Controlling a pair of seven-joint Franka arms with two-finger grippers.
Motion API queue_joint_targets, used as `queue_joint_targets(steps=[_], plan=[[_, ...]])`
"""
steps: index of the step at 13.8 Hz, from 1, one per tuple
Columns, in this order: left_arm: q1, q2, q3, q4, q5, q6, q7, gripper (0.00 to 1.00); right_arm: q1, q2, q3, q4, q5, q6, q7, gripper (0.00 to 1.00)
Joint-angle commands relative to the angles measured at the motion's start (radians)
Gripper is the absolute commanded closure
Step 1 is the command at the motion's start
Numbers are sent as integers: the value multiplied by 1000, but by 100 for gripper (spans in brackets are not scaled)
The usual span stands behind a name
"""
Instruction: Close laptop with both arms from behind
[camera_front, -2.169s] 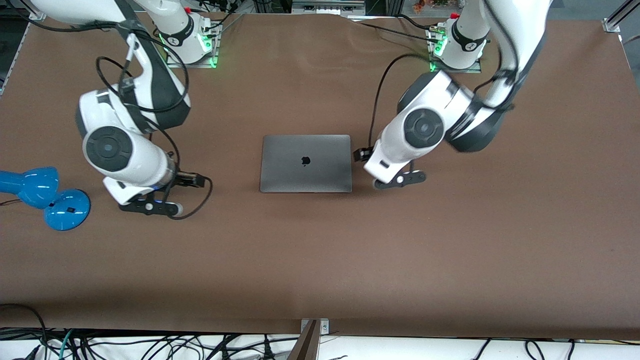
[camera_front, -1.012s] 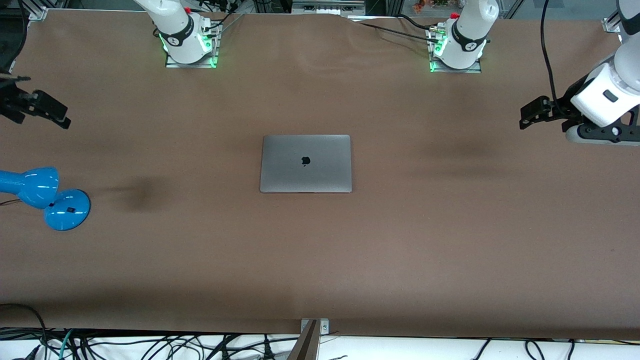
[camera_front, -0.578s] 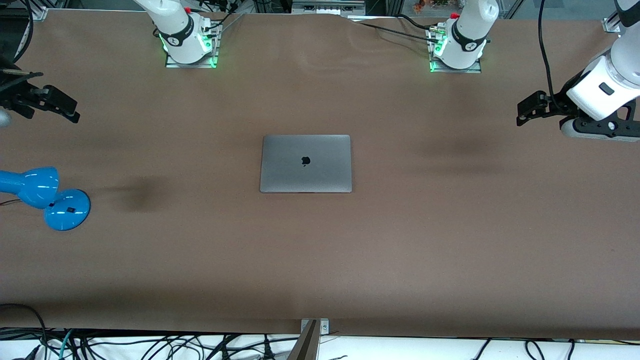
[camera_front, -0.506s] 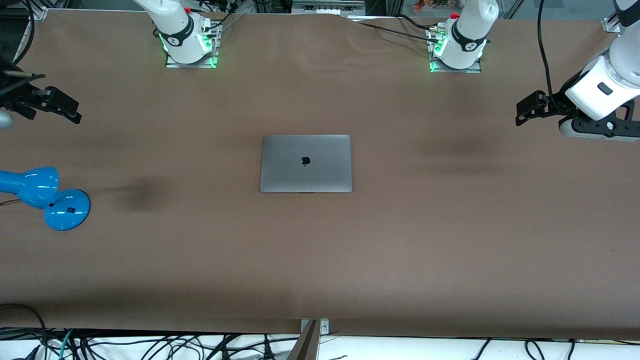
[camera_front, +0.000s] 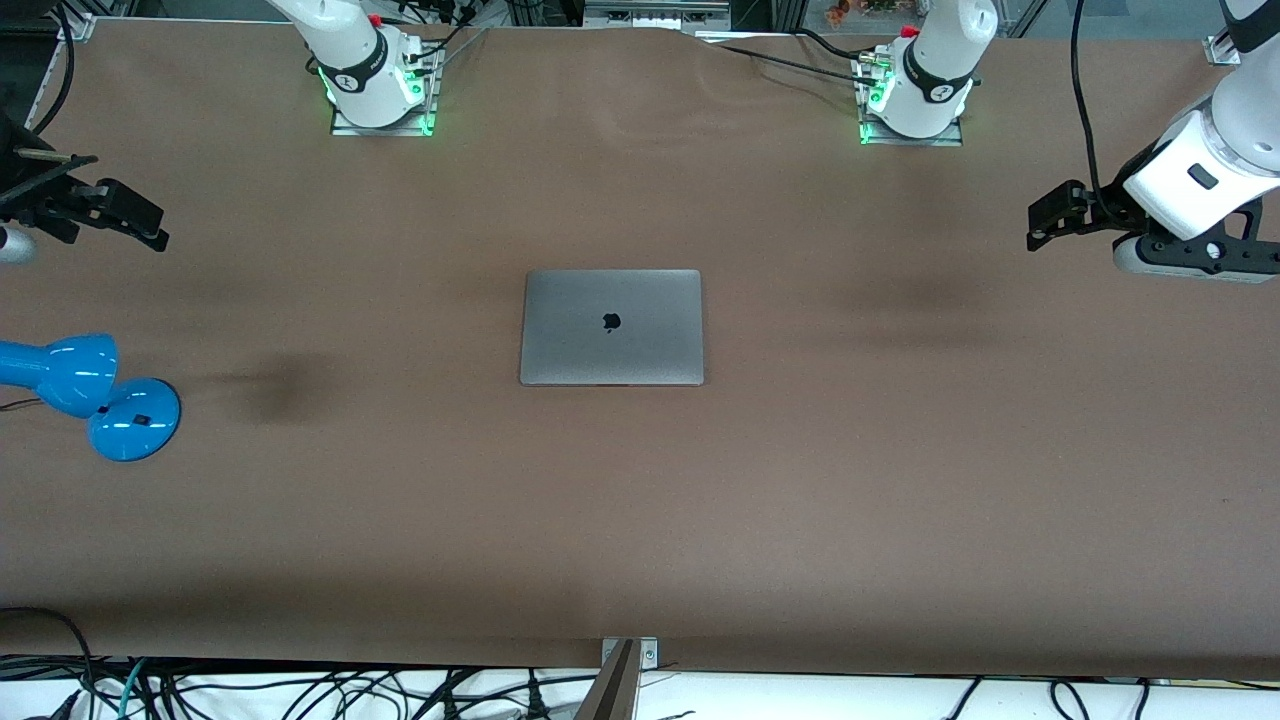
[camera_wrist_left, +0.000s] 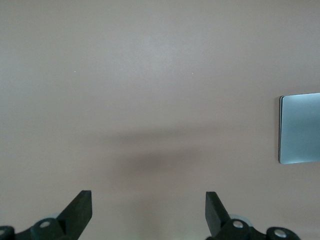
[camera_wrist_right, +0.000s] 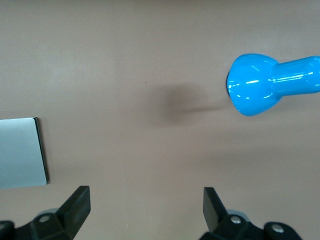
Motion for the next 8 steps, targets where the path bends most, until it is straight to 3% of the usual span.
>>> queue_joint_targets(steps=[1, 8], plan=[[10, -6, -8, 10, 8, -22, 0, 0, 7, -8, -6, -3, 15, 1, 6, 0], [11, -6, -1, 8, 8, -28, 5, 0, 7, -6, -5, -3, 22, 4, -1, 0]])
